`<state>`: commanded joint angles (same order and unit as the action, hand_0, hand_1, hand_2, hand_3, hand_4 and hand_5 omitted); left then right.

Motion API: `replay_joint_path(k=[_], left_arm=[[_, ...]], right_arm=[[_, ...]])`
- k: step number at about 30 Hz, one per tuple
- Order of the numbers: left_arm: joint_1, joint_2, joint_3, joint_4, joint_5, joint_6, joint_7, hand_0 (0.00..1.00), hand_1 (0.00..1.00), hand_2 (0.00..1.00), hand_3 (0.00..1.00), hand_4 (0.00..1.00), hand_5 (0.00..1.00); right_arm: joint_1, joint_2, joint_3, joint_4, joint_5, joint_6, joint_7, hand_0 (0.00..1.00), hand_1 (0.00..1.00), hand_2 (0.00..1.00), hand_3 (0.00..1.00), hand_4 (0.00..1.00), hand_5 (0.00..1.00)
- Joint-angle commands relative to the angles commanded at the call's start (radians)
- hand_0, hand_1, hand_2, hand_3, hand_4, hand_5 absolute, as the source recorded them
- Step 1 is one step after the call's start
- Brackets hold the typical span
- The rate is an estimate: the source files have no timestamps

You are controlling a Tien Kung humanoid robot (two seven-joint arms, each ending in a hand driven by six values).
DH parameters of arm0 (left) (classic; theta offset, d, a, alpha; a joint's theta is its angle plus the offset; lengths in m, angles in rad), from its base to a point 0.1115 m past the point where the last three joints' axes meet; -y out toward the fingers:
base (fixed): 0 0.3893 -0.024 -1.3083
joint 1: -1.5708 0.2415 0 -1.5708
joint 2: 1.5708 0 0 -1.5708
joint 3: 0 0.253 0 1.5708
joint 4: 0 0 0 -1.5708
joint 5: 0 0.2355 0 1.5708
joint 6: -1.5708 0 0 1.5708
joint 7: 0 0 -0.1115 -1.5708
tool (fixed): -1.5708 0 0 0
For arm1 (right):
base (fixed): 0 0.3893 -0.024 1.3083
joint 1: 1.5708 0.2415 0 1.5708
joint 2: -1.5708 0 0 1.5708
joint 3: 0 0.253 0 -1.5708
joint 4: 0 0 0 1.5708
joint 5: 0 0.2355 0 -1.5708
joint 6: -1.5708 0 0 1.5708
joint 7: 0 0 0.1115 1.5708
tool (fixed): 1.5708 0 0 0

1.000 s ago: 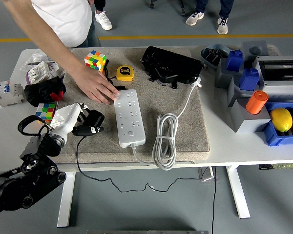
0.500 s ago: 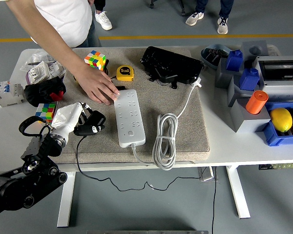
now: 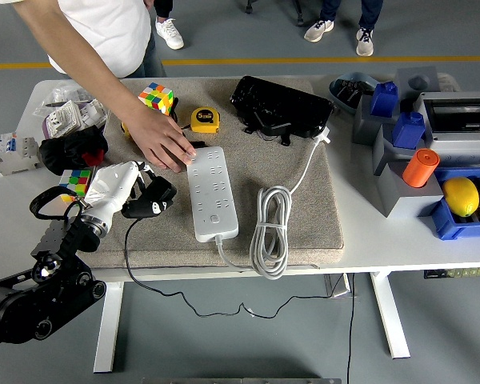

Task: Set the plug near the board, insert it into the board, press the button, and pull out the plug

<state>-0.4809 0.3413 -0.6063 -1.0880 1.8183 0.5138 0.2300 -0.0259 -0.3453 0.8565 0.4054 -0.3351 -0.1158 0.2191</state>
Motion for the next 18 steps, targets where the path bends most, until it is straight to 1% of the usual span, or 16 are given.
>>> replay_joint_path(k=[3,5,7,10,13,16,18], left_arm=[[-0.004,0.008,0.001,-0.001,-0.019,-0.003,-0.039,0.27,0.286,0.312,0.506,0.778,0.06],[-0.01,0.018,0.003,-0.002,-0.043,-0.003,-0.086,0.27,0.286,0.312,0.506,0.778,0.06],[-0.017,0.025,0.007,-0.003,-0.064,0.0,-0.119,0.27,0.286,0.312,0.506,0.778,0.06],[-0.03,0.042,0.012,-0.003,-0.105,0.002,-0.19,0.258,0.279,0.305,0.504,0.784,0.068],[-0.048,0.058,0.02,-0.002,-0.154,-0.005,-0.28,0.258,0.279,0.305,0.504,0.784,0.068],[-0.075,0.074,0.034,0.006,-0.202,-0.028,-0.369,0.256,0.278,0.306,0.504,0.786,0.078],[-0.097,0.083,0.046,0.012,-0.22,-0.05,-0.413,0.256,0.278,0.306,0.504,0.786,0.078]], right_arm=[[0.0,0.0,0.0,0.0,0.001,-0.001,0.001,0.708,0.706,0.692,0.583,0.998,0.578],[0.0,-0.001,0.0,0.0,0.001,-0.001,0.002,0.708,0.706,0.692,0.583,0.998,0.578],[0.001,-0.001,0.001,-0.001,0.002,-0.002,0.002,0.708,0.706,0.692,0.583,0.998,0.578],[0.001,0.0,0.003,-0.001,0.002,-0.002,0.003,0.705,0.706,0.691,0.581,0.998,0.574],[0.002,-0.001,0.003,-0.001,0.003,-0.002,0.003,0.705,0.706,0.691,0.581,0.998,0.574],[0.002,-0.002,0.004,-0.001,0.003,-0.002,0.003,0.706,0.706,0.69,0.581,0.998,0.572],[0.003,-0.003,0.003,-0.001,0.004,-0.001,0.003,0.706,0.706,0.69,0.581,0.998,0.572]])
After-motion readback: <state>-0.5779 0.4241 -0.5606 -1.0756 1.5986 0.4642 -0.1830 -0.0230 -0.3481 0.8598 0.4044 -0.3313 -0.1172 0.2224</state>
